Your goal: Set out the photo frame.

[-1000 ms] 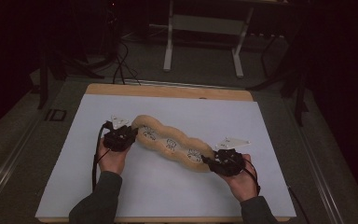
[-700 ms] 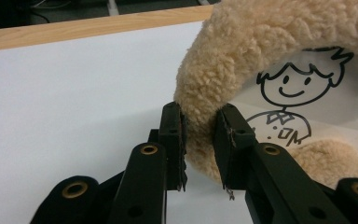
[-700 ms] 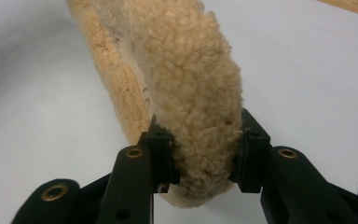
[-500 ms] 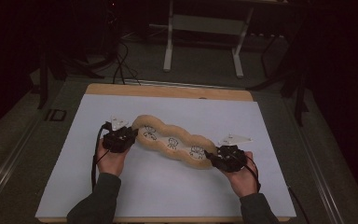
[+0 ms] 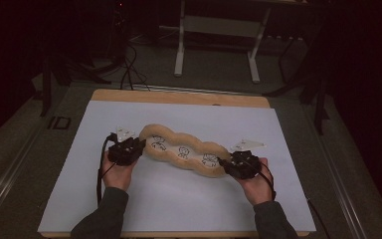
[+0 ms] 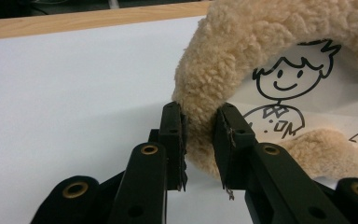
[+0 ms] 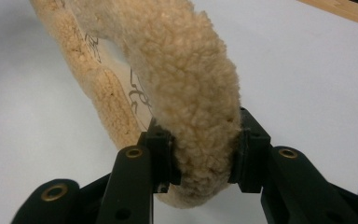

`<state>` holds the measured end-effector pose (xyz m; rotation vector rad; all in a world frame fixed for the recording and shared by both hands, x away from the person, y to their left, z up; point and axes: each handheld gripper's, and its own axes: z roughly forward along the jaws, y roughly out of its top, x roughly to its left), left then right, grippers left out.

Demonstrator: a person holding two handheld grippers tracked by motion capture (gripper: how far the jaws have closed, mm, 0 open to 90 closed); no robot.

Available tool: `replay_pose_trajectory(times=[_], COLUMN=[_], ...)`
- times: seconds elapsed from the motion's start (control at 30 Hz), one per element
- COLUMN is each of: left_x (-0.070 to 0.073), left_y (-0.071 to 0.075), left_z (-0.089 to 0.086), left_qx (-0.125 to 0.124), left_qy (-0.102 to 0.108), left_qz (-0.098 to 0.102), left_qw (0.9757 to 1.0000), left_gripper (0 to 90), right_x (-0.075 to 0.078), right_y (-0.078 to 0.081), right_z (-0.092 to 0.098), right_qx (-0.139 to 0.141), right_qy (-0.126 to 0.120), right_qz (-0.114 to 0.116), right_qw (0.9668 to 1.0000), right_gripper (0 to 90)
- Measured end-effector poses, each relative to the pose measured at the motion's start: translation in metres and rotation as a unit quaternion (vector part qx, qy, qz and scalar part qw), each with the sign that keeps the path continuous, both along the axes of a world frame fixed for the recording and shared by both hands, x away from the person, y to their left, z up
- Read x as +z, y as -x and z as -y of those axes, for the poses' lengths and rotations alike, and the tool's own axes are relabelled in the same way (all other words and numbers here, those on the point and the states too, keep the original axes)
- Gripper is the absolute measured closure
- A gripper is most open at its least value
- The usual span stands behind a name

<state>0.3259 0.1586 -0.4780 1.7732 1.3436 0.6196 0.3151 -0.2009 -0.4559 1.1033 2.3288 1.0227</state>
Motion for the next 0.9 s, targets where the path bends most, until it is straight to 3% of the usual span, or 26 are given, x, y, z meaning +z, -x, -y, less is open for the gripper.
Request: replay_pose_trajectory(times=[0.3,0.9], left_x=[-0.007,-0.025], left_y=[0.003,0.011], left_z=[-0.001,0.004], left_qx=[0.011,0.018], left_qy=[0.003,-0.004], left_qz=[-0.001,-0.022], left_qw=[0.9999,0.9996], left_gripper=[75.2,75.3], right_x=[-0.003,-0.016], right_y=[-0.009,-0.024], right_z=[-0.001,0.001], right_qx=[0.003,-0.002], right_qy=[0.003,0.013], right_qz=[-0.002,-0.011], right_qw=[1.0000,0.9998], right_gripper=[63.9,61.0])
